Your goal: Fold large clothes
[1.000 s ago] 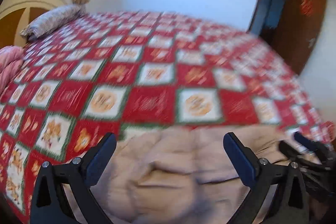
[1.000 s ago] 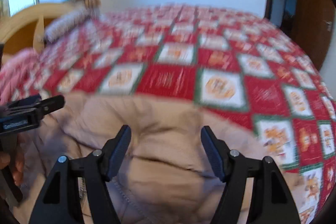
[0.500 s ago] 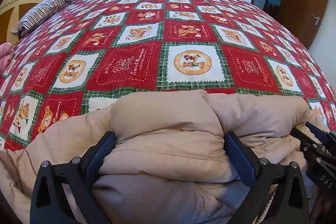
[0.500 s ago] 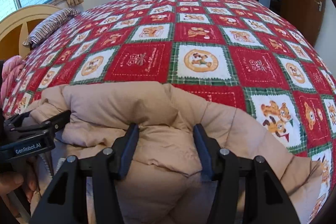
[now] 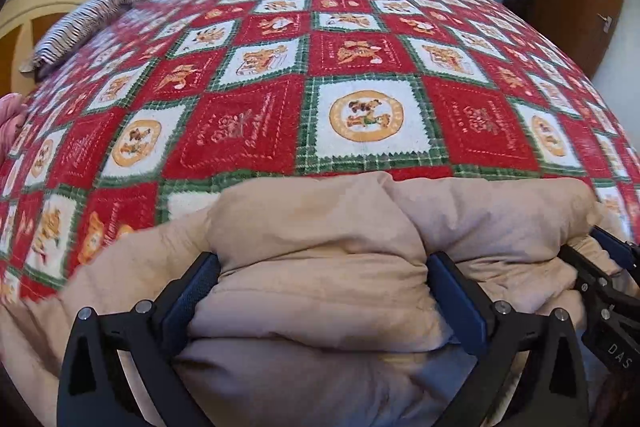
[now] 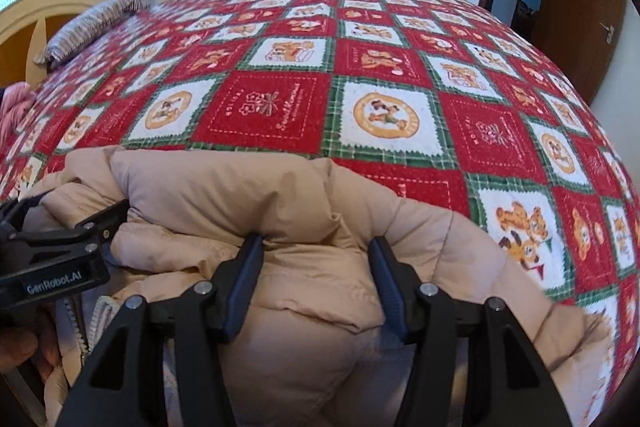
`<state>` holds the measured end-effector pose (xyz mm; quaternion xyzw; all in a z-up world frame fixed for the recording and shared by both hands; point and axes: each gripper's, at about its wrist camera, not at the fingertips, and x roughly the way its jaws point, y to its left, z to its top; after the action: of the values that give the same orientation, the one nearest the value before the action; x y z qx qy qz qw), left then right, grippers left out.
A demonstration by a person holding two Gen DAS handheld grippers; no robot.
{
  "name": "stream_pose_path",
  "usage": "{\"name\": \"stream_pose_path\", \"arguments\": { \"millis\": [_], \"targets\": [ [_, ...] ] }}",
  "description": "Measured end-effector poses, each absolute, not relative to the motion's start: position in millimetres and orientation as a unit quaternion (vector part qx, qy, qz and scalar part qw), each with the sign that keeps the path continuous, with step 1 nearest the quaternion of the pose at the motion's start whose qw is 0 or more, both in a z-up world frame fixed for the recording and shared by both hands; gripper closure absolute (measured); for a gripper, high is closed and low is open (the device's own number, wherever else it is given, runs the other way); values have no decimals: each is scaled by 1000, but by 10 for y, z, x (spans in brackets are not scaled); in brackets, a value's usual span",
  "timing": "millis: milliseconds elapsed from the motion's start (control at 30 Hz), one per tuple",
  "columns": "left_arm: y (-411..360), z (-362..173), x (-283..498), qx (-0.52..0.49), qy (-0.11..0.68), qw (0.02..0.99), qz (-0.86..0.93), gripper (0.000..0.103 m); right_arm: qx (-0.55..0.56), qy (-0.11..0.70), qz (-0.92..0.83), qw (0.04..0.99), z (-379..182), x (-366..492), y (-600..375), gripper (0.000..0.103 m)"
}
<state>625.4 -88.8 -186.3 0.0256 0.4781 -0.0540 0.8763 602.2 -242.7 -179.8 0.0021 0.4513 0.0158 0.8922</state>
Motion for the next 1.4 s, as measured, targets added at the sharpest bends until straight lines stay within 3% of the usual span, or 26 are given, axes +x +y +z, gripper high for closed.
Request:
{"name": "stream_pose_path", "arguments": {
  "millis": [67,133,267,633,1200,1400],
  "targets": [
    [-713,-1516,6063,12,439,897,-54,1,9,457,8,889,-1668,5928,-2514,26],
    [-529,-1258,5790,4,421,904,-71,1,29,440,7,898,-1458,5650,-2651,19],
    [-126,-1157,5044,6,422,903,-80,1,47,440,12,896,-1309,4942,-2866,19],
    [741,-1670,3075,45,443,894,-36,1,65,481,1,874,-1589,3063,-3046,17],
    [1278,-2054,1811,-23,447,893,-55,1,122,462,-12,878,-1723,1583,-3073,14],
    [1237,-2074,1646,-27,441,894,-75,4,140,468,1,872,-1848,1288,-3014,25]
  ]
}}
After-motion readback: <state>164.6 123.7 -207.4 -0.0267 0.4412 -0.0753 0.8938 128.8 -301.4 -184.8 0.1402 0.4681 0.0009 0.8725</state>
